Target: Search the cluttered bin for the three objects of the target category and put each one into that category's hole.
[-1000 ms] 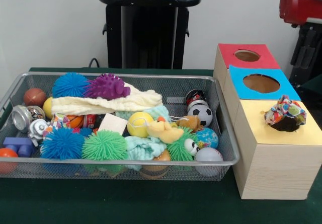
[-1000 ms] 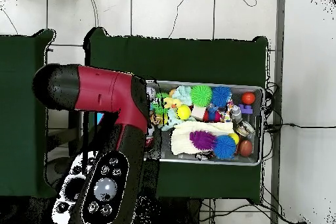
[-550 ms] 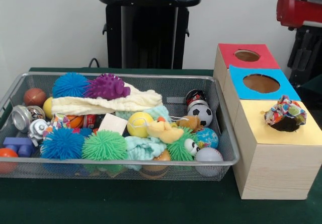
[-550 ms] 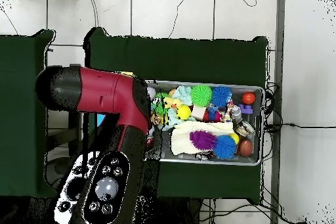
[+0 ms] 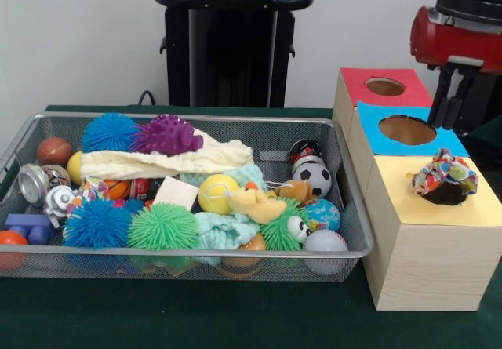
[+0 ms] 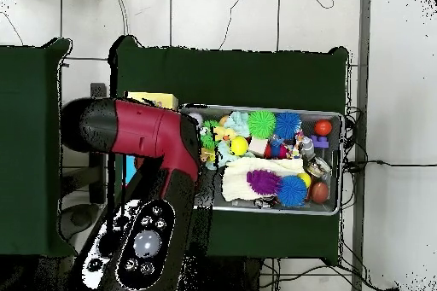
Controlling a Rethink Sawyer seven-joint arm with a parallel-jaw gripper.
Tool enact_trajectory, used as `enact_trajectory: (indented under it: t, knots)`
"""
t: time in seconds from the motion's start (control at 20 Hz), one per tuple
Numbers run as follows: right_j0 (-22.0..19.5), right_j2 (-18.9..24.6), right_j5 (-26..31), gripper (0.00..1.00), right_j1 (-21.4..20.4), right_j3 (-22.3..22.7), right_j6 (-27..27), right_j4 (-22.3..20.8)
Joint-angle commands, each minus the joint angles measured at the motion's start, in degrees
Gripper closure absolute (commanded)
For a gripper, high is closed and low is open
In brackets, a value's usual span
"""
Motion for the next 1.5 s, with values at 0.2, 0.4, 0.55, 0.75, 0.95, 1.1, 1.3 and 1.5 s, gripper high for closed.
enact_trajectory:
  t: [0.2,0.4,0.55,0.75,0.95,1.1,1.3,1.5]
  knots:
    - [-2.1,8.1,-6.5,1.00,3.4,8.4,9.4,-0.7]
    - [-1.7,8.1,-6.9,1.00,3.4,8.6,10.1,-0.5]
    - [-1.1,7.7,-6.2,1.00,3.3,8.4,11.0,-0.3]
    - [-0.7,7.6,-5.8,1.00,4.1,7.6,11.8,0.0]
    - [-0.2,7.3,-5.9,1.00,4.5,7.9,12.3,-0.1]
    - [-0.1,7.4,-6.9,1.00,4.6,8.5,12.2,-0.2]
    - [-0.1,8.1,-8.4,1.00,4.8,9.1,12.2,0.1]
    - [0.4,8.1,-8.8,1.00,5.0,9.1,12.8,0.4]
